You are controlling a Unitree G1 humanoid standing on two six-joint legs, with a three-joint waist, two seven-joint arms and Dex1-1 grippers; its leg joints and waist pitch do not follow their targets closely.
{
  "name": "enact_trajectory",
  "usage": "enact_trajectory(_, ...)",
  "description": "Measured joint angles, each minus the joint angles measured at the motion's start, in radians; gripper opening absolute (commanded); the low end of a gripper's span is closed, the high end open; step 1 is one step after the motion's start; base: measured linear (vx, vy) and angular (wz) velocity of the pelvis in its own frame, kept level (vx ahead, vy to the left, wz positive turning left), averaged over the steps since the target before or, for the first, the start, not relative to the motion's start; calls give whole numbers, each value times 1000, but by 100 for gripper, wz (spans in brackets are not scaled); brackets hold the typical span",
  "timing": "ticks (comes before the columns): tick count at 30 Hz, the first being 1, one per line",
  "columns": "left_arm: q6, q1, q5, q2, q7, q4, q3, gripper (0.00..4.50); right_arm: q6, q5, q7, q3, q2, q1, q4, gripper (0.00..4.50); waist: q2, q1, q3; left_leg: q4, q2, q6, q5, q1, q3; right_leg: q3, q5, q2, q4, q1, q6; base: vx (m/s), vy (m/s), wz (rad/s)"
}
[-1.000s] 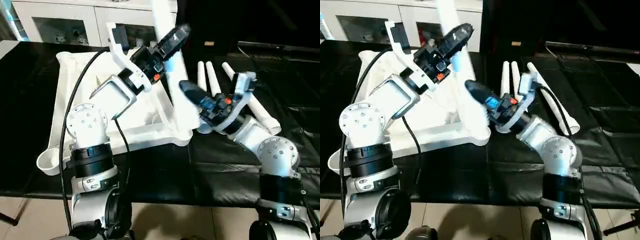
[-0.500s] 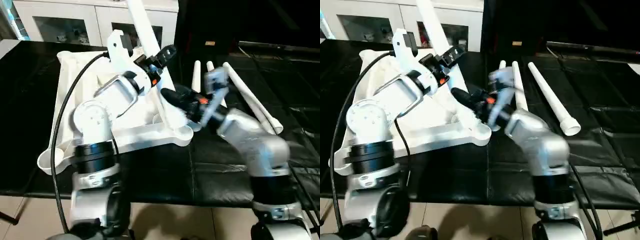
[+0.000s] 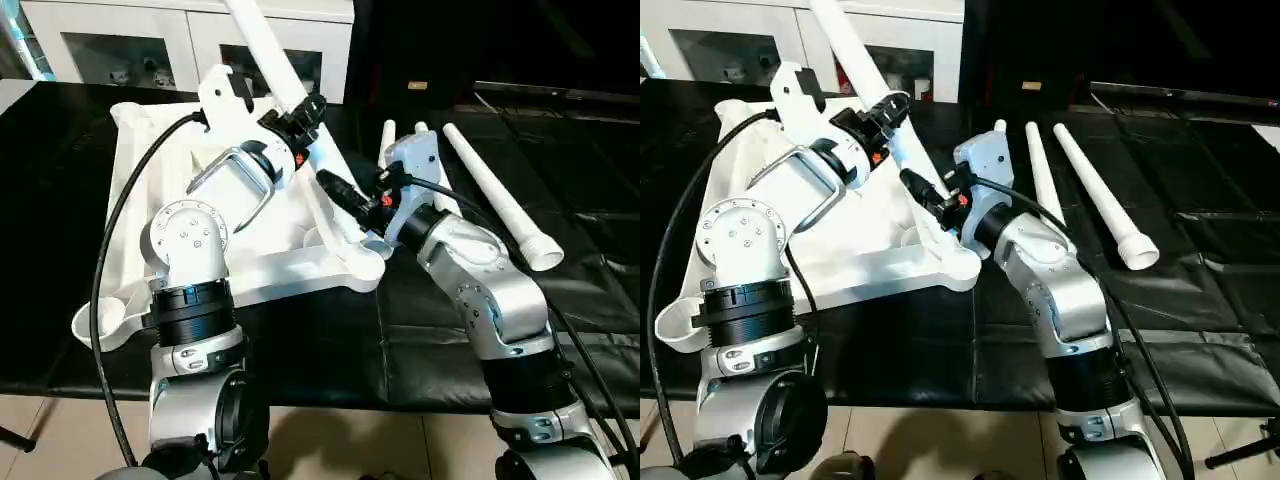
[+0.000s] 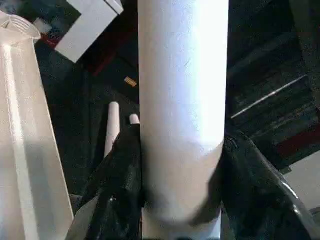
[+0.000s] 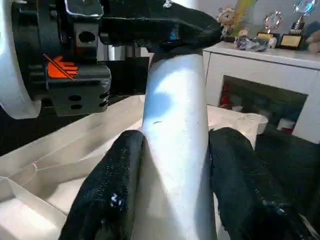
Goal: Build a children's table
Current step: Pick table leg
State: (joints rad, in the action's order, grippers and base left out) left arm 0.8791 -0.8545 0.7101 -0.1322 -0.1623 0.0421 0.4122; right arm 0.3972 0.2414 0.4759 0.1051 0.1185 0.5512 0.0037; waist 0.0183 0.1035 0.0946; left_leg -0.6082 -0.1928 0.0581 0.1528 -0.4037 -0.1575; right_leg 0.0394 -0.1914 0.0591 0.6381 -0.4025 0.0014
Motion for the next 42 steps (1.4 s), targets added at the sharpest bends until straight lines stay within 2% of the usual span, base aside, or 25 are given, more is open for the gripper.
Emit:
enact_trajectory(4, -14, 0, -13, 0, -4, 2, -9, 186, -18, 2, 6, 0, 1, 0, -6, 180, 0, -4, 0, 0, 0, 0, 0, 0, 0, 0, 0, 0, 0, 0, 0, 0, 0, 0)
enact_trajectory(5, -18, 0, -20, 1, -4, 2, -15, 186, -18, 5, 11, -1, -1, 0, -7, 212, 0, -4, 0, 0, 0, 0, 0, 0, 0, 0, 0, 0, 0, 0, 0, 0, 0, 0)
enact_trajectory(8, -39, 1, -48, 15, 11, 3, -47, 186, -15, 34, 30, -11, -7, 0, -7, 218, 0, -7, 0, 0, 0, 0, 0, 0, 0, 0, 0, 0, 0, 0, 0, 0, 0, 0)
enact_trajectory(10, -58, 1, -79, 49, 40, 10, -83, 186, -7, 69, 60, -20, -11, -2, -10, 260, 0, -10, 0, 0, 0, 0, 0, 0, 0, 0, 0, 0, 0, 0, 0, 0, 0, 0)
enact_trajectory(12, -72, 1, -92, 79, 74, 21, -109, 186, 2, 92, 84, -19, -10, -6, -27, 262, 0, -12, 0, 0, 0, 0, 0, 0, 0, 0, 0, 0, 0, 0, 0, 0, 0, 0)
enact_trajectory(13, -75, 1, -100, 92, 90, 24, -119, 186, 9, 108, 96, -20, -9, -7, -33, 287, 0, -12, 0, 0, 0, 0, 0, 0, 0, 0, 0, 0, 0, 0, 0, 0, 0, 0)
enact_trajectory(16, -80, 1, -127, 169, 175, 36, -168, 185, 45, 163, 143, -24, 15, -10, -64, 309, 0, -12, 0, 0, 0, 0, 0, 0, 0, 0, 0, 0, 0, 0, 0, 0, 0, 0)
enact_trajectory(18, -80, 1, -138, 224, 240, 42, -194, 185, 65, 194, 170, -47, 44, -11, -86, 318, 0, -10, 0, 0, 0, 0, 0, 1, 0, 0, 0, 0, 0, 0, 0, 0, 0, 0)
enact_trajectory(21, -72, 1, -136, 266, 320, 42, -212, 185, 87, 200, 180, -80, 79, -10, -88, 356, 0, -5, 0, -1, 0, 0, 0, 1, 0, 0, 1, 0, 0, 1, -1, 0, 0, 0)
enact_trajectory(23, -64, 3, -132, 293, 375, 42, -232, 185, 110, 202, 187, -94, 106, -1, -75, 364, 0, -3, 0, -1, 0, 0, 0, 1, 0, 0, 1, 0, 1, 1, -1, 0, 0, 0)
enact_trajectory(26, -32, 16, -103, 326, 461, 41, -259, 185, 178, 234, 215, -123, 153, 9, -51, 389, 0, -2, 0, -1, 0, 0, 0, 1, -1, -1, 1, 0, 2, 1, -1, 0, 0, 0)
enact_trajectory(30, 24, 26, -34, 371, 601, 34, -282, 185, 290, 352, 298, -160, 194, 23, -21, 399, 0, -1, 0, -1, 0, 0, -1, 1, -2, 0, 1, 0, 3, 0, -1, 0, 0, 0)
enact_trajectory(34, 65, 25, 44, 384, 718, 7, -293, 185, 364, 433, 388, -166, 236, 31, -21, 399, 0, 2, 0, -1, 0, 0, -1, 1, -3, -1, 1, 0, 3, 0, -1, 0, 0, 0)
enact_trajectory(41, 96, 17, 132, 411, 879, -24, -295, 185, 436, 495, 540, -146, 296, 31, -22, 399, 0, 10, 0, -3, 0, -1, -2, 2, -6, -1, 1, 0, 4, 1, -2, 0, 0, 0)
enact_trajectory(42, 96, 15, 141, 416, 899, -27, -299, 185, 445, 502, 557, -138, 298, 31, -23, 382, 0, 10, 0, -3, 0, -1, -2, 2, -6, -1, 2, 0, 4, 1, -2, 0, 0, 0)
